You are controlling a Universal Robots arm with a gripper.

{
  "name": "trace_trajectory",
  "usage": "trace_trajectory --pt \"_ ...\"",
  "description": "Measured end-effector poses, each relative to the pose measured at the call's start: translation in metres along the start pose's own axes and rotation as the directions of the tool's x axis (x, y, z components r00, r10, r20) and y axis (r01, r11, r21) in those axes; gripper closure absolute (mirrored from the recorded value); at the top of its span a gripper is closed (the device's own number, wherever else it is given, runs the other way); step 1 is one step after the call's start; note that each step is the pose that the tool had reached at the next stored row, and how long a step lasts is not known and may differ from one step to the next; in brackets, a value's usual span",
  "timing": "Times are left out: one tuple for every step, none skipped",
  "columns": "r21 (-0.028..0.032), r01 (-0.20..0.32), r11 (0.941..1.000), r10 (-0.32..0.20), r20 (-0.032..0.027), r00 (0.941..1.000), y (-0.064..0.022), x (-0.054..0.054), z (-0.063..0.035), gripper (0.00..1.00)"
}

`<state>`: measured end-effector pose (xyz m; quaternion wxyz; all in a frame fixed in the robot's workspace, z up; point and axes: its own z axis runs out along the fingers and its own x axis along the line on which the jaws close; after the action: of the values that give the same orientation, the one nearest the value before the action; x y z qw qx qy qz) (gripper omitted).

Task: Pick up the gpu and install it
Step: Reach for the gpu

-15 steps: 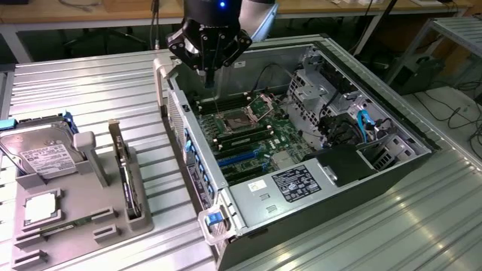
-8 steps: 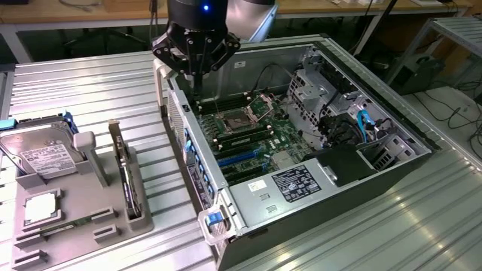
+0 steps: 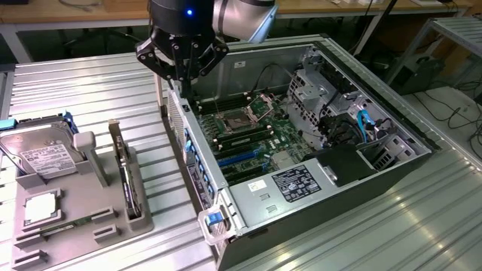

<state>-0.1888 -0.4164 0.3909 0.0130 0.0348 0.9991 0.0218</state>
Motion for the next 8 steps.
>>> trace_trajectory --pt "0.0000 0.000 1.0000 0.000 0.0000 1.0000 -0.0009 0.002 0.0001 0.89" --pt "0.0000 0.001 1.0000 -0.001 -0.0001 1.0000 -0.0018 0.004 0.0000 0.89" --pt "0.0001 0.002 1.0000 -0.002 -0.0002 1.0000 -0.0030 0.007 0.0000 0.89" --pt "0.0000 0.002 1.0000 -0.002 -0.0001 1.0000 -0.0040 0.009 0.0001 0.89" --pt "-0.0001 0.003 1.0000 -0.003 -0.0001 1.0000 -0.0048 0.011 0.0002 0.89" --pt "-0.0001 0.003 1.0000 -0.003 -0.0001 1.0000 -0.0059 0.013 0.0002 0.89" --pt "-0.0001 0.005 1.0000 -0.005 -0.0003 1.0000 -0.0080 0.017 0.0004 0.89" --pt "-0.0001 0.007 1.0000 -0.007 -0.0003 1.0000 -0.0104 0.020 0.0008 0.89"
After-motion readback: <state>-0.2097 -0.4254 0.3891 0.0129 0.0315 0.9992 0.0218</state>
